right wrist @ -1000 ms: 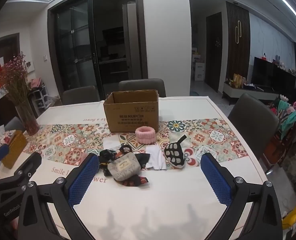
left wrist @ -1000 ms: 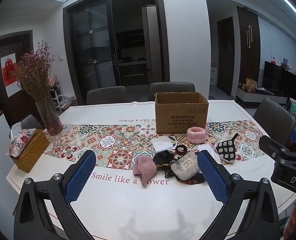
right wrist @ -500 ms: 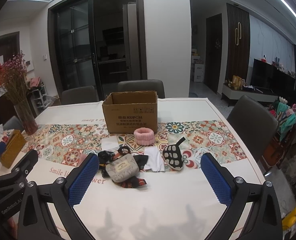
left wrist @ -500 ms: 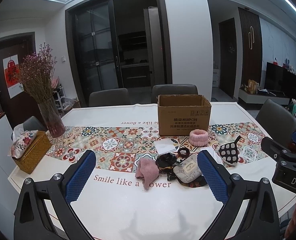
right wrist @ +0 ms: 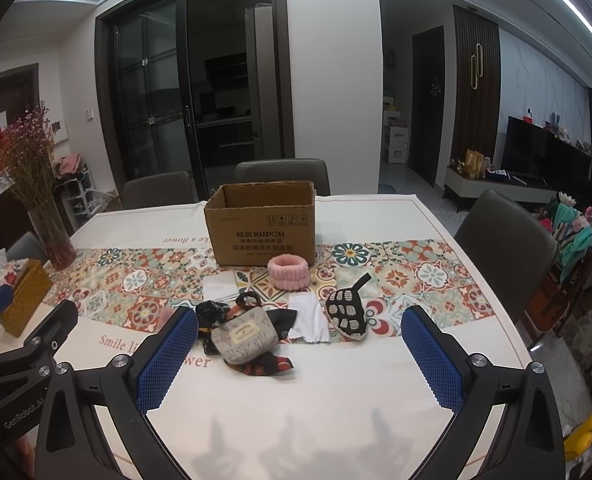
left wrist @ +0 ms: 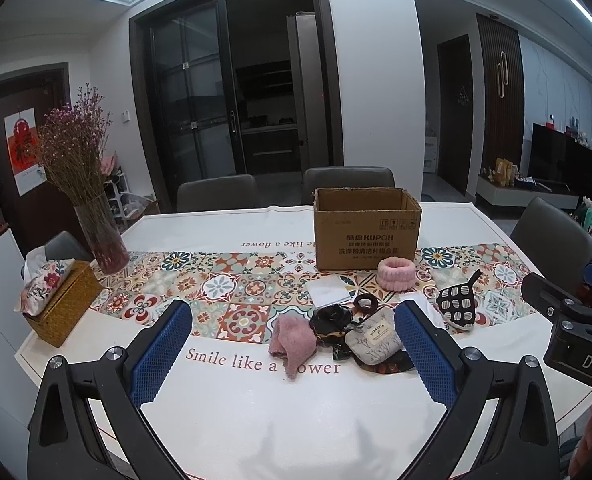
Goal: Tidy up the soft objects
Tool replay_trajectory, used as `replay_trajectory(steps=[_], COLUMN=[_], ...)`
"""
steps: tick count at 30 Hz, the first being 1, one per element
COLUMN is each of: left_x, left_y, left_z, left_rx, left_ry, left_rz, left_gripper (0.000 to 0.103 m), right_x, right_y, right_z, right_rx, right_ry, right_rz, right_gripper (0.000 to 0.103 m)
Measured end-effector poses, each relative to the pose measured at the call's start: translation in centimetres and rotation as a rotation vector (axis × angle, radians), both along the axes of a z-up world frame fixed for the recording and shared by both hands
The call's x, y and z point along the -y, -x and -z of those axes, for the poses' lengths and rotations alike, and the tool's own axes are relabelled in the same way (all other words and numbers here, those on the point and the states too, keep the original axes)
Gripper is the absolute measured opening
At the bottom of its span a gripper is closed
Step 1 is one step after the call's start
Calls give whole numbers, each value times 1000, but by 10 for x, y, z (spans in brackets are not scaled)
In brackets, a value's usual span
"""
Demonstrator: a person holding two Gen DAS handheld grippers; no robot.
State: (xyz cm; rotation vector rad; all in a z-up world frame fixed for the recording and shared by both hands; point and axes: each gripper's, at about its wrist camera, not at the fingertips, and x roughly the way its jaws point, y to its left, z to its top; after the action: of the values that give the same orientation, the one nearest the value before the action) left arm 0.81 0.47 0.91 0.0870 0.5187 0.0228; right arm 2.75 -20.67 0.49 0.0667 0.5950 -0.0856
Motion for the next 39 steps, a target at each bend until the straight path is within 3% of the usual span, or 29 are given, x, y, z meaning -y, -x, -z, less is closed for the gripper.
replay_trajectory(steps=[39], left_x=[9], left_y=[-6], left_z=[10], left_rx=[-28], left_ry=[-1], left_rz=[-19], left_gripper=[103], right_x=[9], right_y=[-13], right_z=[8], right_rx=[-17], right_ry=[-4], right_rz=[-40], right_gripper=[102])
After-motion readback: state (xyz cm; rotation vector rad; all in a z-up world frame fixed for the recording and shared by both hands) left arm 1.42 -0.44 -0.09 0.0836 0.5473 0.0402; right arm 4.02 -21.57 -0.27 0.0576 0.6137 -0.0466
